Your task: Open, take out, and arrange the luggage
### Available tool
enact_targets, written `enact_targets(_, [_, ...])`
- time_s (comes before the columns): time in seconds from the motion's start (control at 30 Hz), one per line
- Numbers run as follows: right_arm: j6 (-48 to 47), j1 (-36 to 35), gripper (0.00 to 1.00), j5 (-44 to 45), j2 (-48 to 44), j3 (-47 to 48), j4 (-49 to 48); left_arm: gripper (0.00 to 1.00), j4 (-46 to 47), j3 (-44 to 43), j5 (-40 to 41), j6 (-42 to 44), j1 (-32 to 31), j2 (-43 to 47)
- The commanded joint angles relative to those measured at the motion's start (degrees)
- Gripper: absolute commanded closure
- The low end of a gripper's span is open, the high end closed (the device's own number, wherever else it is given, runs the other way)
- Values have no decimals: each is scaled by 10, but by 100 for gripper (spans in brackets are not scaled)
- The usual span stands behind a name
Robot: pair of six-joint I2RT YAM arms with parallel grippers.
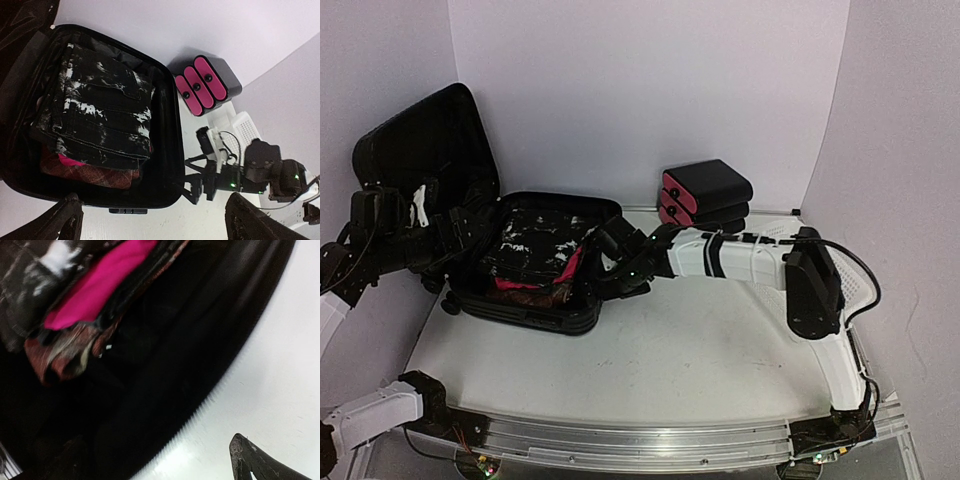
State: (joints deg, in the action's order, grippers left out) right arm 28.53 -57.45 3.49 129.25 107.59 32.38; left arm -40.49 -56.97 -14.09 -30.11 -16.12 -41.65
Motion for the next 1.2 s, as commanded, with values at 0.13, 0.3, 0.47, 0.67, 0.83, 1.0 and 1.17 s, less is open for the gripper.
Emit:
enact_targets(0.13, [-168,46,2,164,-303,-170,98,1,93,46,0,-71,1,47])
enact_targets(0.3, [-219,131,2,341,-383,-283,241,2,80,30,-60,-47,1,-3])
enact_targets(0.47, [-245,264,2,260,-403,-337,337,3,81,13,-107,-41,0,-63])
enact_targets(0.67, [-218,294,2,156,-385,-373,349,4,80,5,-124,-44,0,-77])
enact_targets(0.83, [-169,309,20,185,-342,-393,348,4,80,21,-125,-47,0,-48])
enact_targets(1.0, [-108,309,48,134,-352,-424,322,4,73,40,-124,-56,0,-18])
enact_targets(1.17, [-37,305,84,70,-378,-463,290,4,69,51,-123,-63,0,-9])
